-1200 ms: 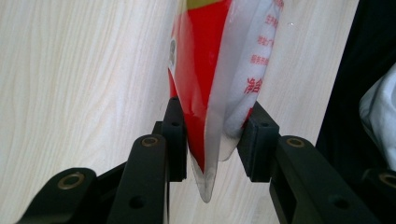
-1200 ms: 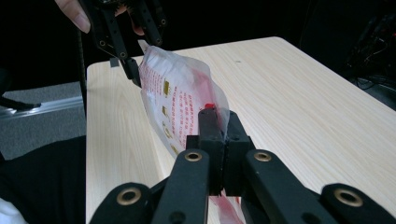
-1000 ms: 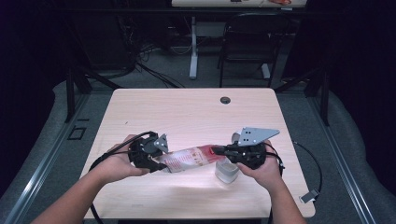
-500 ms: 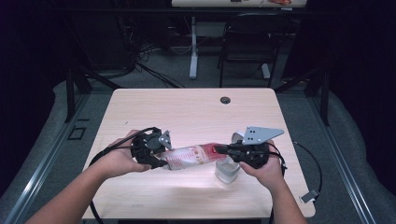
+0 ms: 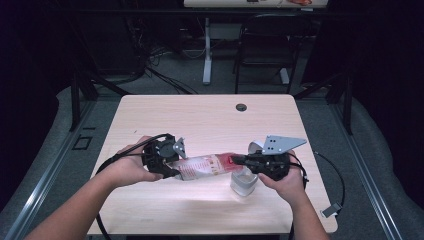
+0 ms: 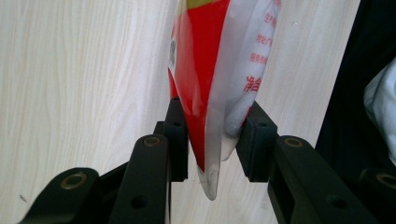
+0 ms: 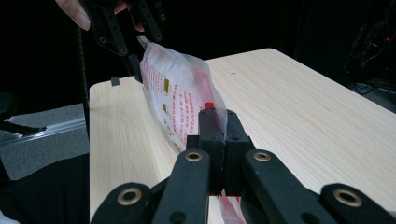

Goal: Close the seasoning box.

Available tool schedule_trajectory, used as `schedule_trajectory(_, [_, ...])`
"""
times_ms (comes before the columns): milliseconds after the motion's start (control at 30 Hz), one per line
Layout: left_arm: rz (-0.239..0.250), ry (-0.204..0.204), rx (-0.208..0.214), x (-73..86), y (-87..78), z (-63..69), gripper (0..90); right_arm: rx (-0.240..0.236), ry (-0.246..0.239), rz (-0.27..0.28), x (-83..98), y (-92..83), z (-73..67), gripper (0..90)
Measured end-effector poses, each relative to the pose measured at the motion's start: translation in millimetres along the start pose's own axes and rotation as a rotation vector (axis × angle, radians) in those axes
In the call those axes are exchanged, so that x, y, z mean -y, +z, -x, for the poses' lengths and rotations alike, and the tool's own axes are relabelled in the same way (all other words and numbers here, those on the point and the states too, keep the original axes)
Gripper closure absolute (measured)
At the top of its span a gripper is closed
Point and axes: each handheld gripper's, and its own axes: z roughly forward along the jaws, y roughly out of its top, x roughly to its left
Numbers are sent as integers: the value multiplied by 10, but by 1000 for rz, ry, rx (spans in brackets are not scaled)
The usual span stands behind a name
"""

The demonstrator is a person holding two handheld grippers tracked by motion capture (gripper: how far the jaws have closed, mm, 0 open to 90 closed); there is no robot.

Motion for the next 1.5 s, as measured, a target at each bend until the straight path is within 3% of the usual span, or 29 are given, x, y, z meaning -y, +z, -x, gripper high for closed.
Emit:
schedule_trajectory(367, [-22,16,-4,-68,-52,-17,687,3,12,12,27,-31,21,900])
schedule_trajectory(500, [-4,9,-2,-74,-65,-19,687,4,19,16,42,-46,35,900])
schedule_trajectory(1500, [-3,20,4,-205,-214,-39,697,-22,103,57,189,-109,179,900])
